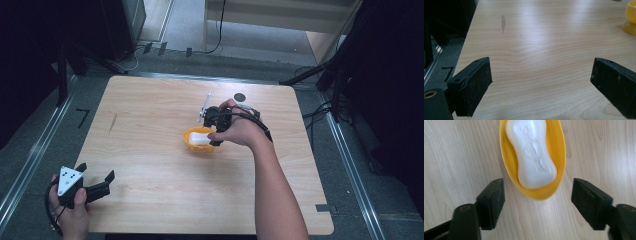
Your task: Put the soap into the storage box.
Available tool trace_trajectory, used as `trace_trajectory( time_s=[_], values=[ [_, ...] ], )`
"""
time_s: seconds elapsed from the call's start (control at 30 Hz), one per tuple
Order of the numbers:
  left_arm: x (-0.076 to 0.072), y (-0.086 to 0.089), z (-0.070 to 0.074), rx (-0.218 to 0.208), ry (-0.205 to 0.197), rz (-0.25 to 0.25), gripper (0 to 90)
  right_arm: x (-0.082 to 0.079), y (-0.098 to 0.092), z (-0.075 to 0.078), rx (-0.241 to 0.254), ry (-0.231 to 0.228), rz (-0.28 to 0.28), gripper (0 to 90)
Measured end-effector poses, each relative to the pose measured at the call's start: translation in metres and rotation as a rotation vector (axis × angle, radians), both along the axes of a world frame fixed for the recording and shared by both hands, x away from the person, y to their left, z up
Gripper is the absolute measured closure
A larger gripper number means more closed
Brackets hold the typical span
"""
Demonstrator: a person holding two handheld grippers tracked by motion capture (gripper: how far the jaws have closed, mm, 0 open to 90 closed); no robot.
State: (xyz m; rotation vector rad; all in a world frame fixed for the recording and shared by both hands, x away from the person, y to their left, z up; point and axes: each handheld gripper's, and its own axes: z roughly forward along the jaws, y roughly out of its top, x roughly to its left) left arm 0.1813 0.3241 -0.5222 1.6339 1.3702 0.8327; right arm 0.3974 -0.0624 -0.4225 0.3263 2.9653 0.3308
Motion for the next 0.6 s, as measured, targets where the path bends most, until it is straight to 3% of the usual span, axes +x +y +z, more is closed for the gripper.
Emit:
trace_trajectory(
  time_s=[0.4, 0.6],
  values=[
    [0.001, -0.001, 0.000, 0.006, 0.001, 0.000, 3.9, -0.015, -0.045, -0.005, 0.024, 0.002, -0.107, 2.6],
    [0.001, -0.002, 0.000, 0.014, 0.003, -0.001, 3.9, -0.022, -0.057, -0.008, 0.034, -0.011, -0.120, 0.0]
  ],
)
